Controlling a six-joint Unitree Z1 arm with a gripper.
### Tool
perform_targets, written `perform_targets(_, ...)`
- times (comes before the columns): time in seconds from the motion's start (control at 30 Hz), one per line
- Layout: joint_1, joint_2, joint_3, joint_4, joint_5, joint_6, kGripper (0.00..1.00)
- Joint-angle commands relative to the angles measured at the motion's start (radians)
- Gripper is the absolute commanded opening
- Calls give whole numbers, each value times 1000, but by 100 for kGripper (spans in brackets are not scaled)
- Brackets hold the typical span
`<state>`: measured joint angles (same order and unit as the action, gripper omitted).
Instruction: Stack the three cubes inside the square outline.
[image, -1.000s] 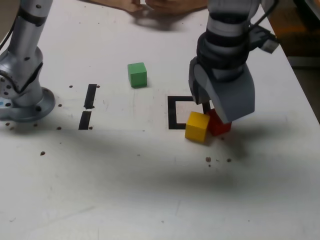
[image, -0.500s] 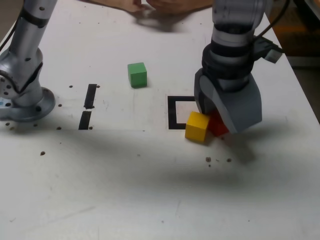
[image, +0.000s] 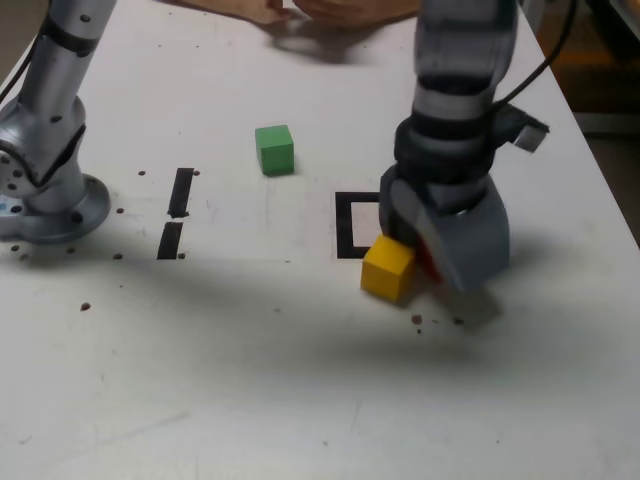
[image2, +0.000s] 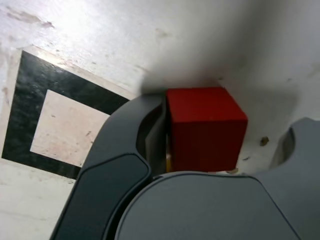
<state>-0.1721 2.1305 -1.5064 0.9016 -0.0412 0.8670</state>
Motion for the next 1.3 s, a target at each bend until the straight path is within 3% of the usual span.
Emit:
perform_targets(0.0,-9,7,17,-17,-4,10,73)
perform_targets(0.27,-23,-9,12,-56,-22,-9,21)
perform_targets(0.43,-30,-21,2,-75,-57,-10,4)
perform_targets(0.73,-32,-107,-20,-76,-80,-47,0)
perform_targets(0.93,-16,-199,-16,-44,-48,-127,0)
perform_targets(1.27,66,-261,153,-64,-15,-355,0)
